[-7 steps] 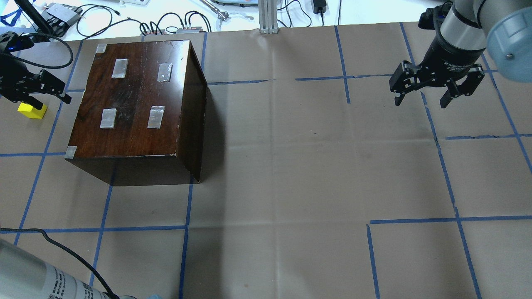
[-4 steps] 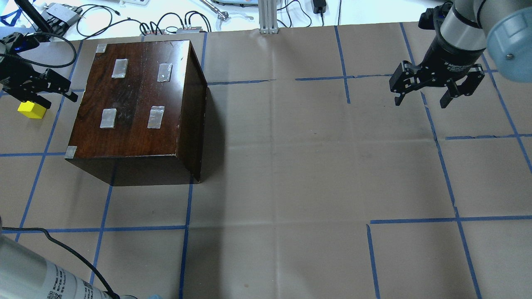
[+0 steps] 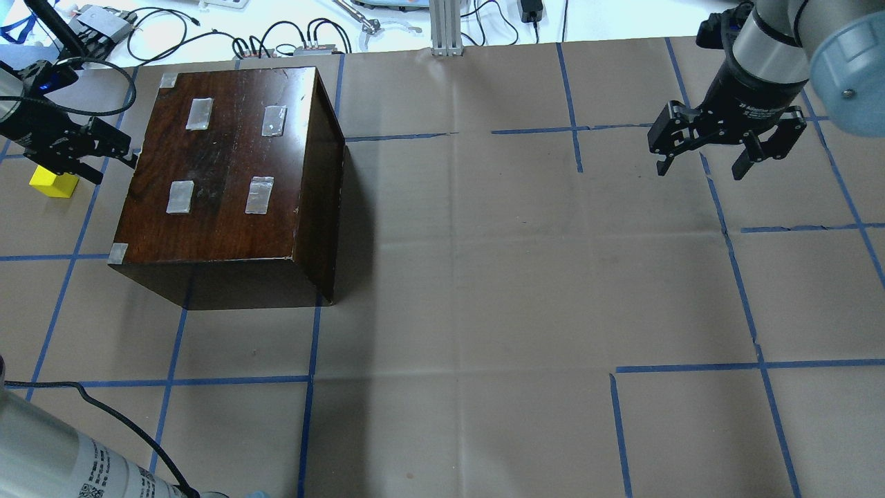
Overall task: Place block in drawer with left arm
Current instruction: 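Hook the left gripper onto the white drawer handle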
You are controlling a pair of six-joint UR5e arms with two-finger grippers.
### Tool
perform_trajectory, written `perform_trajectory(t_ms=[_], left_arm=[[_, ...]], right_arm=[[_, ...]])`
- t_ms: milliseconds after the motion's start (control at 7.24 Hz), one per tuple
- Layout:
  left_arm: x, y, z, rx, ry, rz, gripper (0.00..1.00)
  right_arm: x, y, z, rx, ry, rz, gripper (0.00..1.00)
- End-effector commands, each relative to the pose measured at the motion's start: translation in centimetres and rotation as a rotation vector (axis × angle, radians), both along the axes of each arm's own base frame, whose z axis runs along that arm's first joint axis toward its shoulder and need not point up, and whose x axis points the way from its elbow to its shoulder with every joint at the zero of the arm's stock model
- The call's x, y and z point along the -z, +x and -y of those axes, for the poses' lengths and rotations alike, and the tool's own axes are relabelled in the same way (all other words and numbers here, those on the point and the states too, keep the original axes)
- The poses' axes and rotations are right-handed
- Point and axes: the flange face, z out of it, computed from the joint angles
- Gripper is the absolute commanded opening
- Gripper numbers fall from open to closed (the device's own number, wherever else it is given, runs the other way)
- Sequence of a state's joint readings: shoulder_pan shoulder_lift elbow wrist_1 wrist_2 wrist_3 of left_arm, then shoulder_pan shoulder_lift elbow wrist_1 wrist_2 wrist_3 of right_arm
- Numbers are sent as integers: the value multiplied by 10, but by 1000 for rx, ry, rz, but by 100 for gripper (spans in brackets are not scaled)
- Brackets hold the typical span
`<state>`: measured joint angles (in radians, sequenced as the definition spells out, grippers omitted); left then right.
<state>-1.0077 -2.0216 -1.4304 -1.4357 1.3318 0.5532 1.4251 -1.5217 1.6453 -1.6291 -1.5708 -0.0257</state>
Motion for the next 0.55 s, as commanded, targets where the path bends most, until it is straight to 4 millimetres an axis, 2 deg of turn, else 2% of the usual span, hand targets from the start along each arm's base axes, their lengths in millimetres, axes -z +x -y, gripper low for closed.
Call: perform_trajectory(t_ms=[0, 414], left_arm=[[8, -1, -1, 1, 13, -9, 99], [13, 0, 0, 4, 21, -11, 99]], right_arm=[[0, 0, 0, 0, 1, 0, 100], [0, 0, 1, 0, 1, 0, 100]])
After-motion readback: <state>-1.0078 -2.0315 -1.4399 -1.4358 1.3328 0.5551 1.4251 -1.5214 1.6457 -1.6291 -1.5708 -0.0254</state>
